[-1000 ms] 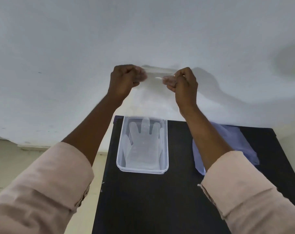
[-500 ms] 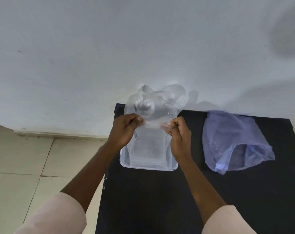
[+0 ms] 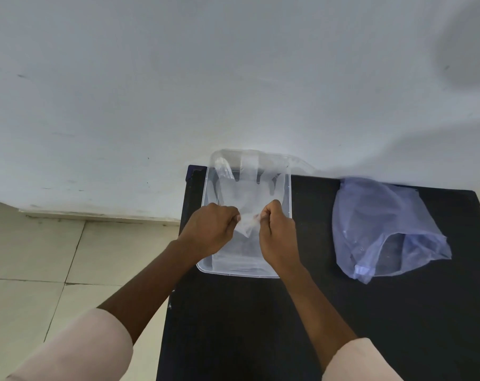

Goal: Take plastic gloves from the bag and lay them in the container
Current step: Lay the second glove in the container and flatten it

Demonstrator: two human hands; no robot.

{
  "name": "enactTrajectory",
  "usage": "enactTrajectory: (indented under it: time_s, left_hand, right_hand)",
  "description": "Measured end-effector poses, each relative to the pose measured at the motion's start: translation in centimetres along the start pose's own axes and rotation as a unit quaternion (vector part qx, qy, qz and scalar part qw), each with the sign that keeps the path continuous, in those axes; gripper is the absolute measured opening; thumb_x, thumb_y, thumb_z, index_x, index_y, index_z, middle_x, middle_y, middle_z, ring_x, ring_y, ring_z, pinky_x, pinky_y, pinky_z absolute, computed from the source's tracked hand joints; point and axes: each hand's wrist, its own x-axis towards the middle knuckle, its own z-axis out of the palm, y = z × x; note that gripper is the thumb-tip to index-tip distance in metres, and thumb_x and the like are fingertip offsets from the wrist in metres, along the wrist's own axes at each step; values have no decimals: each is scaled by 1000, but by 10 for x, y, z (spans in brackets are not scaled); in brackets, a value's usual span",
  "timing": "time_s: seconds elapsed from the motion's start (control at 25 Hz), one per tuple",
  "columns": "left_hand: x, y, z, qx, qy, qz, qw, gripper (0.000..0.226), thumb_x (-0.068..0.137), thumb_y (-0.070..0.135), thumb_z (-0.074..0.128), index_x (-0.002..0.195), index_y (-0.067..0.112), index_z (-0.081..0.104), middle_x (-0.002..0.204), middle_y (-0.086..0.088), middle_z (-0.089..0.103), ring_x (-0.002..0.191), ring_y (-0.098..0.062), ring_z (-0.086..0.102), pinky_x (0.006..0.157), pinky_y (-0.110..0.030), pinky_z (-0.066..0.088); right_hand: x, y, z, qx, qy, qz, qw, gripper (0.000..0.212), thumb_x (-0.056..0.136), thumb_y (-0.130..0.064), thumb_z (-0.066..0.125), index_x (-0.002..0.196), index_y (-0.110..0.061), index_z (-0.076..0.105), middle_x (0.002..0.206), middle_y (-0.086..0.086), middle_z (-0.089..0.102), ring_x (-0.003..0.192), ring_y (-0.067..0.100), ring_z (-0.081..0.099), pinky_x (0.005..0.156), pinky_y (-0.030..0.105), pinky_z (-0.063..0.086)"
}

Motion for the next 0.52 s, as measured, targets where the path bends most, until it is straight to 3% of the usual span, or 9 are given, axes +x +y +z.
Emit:
enactTrajectory:
  time_s: [0.32, 0.52]
  left_hand:
    - [-5, 7, 3, 151, -101, 20, 983, 31, 100, 31, 44, 120, 17, 63, 109, -6, 72, 94, -23, 68, 99, -33, 50]
    - [-7, 7, 7, 270, -168, 51, 947, 33, 100, 37, 41, 117, 20, 63, 109, -5, 72, 101, -22, 66, 114, -44, 32]
  right_hand:
    - [-9, -3, 5, -83, -54, 44, 994, 19, 99, -25, 41, 105, -8, 47, 78, 2, 51, 59, 11, 47, 60, 17, 40]
    - [-10, -6, 2, -128, -128, 54, 982, 22, 100, -24, 39, 111, -7, 48, 82, 5, 55, 56, 9, 45, 65, 22, 41]
